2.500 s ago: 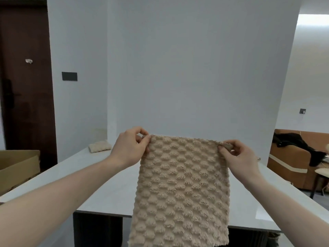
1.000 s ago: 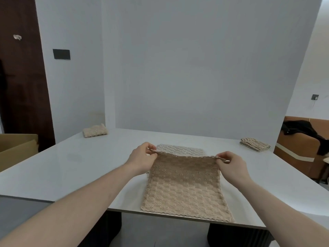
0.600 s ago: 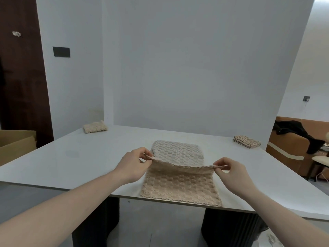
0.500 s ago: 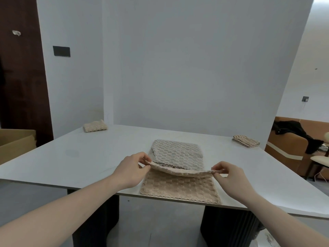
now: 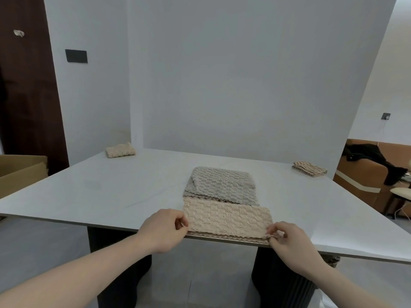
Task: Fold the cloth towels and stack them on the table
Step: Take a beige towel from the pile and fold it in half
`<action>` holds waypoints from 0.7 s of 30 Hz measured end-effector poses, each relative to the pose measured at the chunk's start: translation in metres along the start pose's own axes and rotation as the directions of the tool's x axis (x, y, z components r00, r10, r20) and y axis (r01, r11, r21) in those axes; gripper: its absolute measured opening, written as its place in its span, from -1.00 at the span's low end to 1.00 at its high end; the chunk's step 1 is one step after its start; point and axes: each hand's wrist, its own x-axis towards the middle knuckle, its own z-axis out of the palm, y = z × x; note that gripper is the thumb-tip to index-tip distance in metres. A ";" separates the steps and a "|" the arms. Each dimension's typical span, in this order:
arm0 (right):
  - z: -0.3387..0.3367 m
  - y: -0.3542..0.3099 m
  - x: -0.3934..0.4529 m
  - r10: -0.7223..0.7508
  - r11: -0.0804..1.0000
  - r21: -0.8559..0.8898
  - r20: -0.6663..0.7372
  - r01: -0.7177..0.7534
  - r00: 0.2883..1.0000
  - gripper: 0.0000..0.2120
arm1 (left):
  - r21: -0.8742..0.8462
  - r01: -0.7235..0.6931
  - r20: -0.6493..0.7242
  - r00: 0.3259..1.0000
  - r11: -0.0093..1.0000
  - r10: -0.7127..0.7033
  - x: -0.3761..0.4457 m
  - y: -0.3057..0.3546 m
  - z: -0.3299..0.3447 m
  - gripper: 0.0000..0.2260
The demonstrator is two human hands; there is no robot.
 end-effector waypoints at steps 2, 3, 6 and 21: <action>0.000 0.000 0.001 -0.003 1.000 -0.016 0.013 0.004 1.000 -0.84 | 0.009 0.010 0.028 1.000 1.000 -0.010 0.001 0.000 0.000 -0.90; -0.001 -0.001 0.002 -0.004 1.000 -0.023 0.023 0.005 1.000 -0.84 | 0.014 0.011 0.035 0.999 1.000 -0.011 0.003 0.001 -0.001 -0.90; -0.007 -0.006 0.009 -0.014 1.000 -0.021 -0.006 0.014 1.000 -0.83 | 0.049 0.012 0.005 1.000 0.999 -0.012 0.012 0.006 -0.006 -0.88; 0.012 -0.034 0.044 0.034 0.999 0.009 -0.065 -0.033 0.997 -0.89 | 0.086 -0.224 -0.065 0.971 0.971 0.229 0.041 0.052 0.023 -0.84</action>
